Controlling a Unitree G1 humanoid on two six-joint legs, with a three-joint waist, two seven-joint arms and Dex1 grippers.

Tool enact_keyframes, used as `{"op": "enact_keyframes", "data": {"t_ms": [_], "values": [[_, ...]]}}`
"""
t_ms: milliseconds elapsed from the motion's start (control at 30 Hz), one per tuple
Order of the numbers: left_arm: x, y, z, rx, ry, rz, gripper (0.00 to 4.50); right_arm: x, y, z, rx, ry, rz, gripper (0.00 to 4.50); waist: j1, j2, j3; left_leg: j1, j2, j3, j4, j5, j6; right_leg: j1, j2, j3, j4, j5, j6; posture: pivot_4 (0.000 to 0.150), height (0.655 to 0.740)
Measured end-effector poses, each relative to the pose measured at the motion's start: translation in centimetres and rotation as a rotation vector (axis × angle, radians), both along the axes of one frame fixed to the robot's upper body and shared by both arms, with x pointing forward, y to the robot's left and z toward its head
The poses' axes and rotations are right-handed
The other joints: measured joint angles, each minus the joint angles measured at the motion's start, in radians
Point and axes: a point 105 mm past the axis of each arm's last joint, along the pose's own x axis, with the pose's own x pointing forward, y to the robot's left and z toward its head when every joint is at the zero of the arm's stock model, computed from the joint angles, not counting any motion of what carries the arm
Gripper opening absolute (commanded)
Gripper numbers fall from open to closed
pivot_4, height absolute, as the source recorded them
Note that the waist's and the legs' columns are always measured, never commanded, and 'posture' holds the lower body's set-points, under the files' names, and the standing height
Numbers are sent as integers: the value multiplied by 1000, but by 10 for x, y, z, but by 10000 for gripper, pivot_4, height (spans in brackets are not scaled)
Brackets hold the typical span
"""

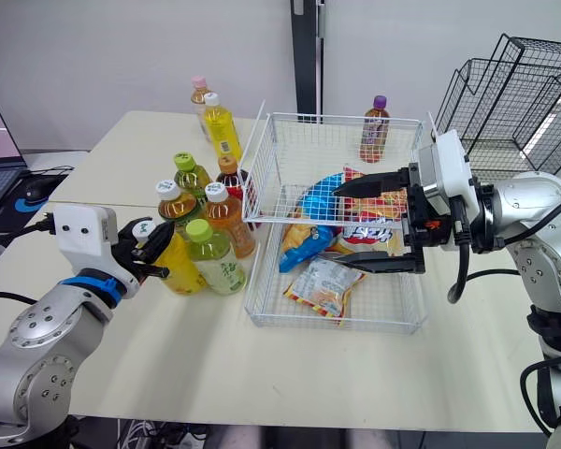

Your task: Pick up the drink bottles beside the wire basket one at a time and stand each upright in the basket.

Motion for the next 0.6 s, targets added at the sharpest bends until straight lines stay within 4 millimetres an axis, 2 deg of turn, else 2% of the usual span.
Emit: {"op": "enact_keyframes", "data": {"t_ms": [67, 133, 267, 333, 433, 533, 600], "values": [[-2, 0, 6, 20, 2, -59, 13592, 1, -1, 2, 8, 3, -19, 45000, 0, -1, 1, -1, 0, 0, 0, 0, 0, -1, 0, -1, 0, 0, 0, 1500, 7134], [-3, 0, 24, 51, -2, -145, 13592, 2, -5, 8, 32, 5, -52, 45000, 1, -2, 3, -2, 0, 0, 0, 0, 0, -2, 1, -1, 0, 0, -1, 1500, 7134], [-1, 7, 82, 91, -42, -272, 13591, 1, -18, 15, 42, 5, -130, 45000, 5, -6, 7, -4, 0, -3, 1, 0, 0, -2, 1, -6, -1, -1, -1, 1500, 7134], [-4, 2, 115, 78, -77, -355, 13591, -4, -23, 15, 43, 17, -156, 45000, 4, -6, 7, -5, 1, -6, 1, 0, 0, -2, -4, -11, -1, -1, -2, 1500, 7134], [-8, -6, 149, 62, -94, -451, 13591, -10, -25, 15, 45, 33, -178, 45000, 2, -5, 8, -10, 0, -11, 2, 0, 0, -4, -5, -16, -1, -2, -1, 1500, 7134], [-1, -11, 180, 24, -101, -515, 13591, -16, -30, 17, 49, 39, -226, 45000, 3, -5, 9, -15, -2, -15, 3, 1, -1, -5, -2, -19, 0, -2, -1, 1500, 7134], [5, -15, 208, 0, -136, -538, 13591, -20, -36, 18, 52, 45, -269, 45000, 7, -5, 11, -18, -3, -18, 5, 1, -1, -7, 1, -21, -1, -3, -1, 1500, 7134]]}}
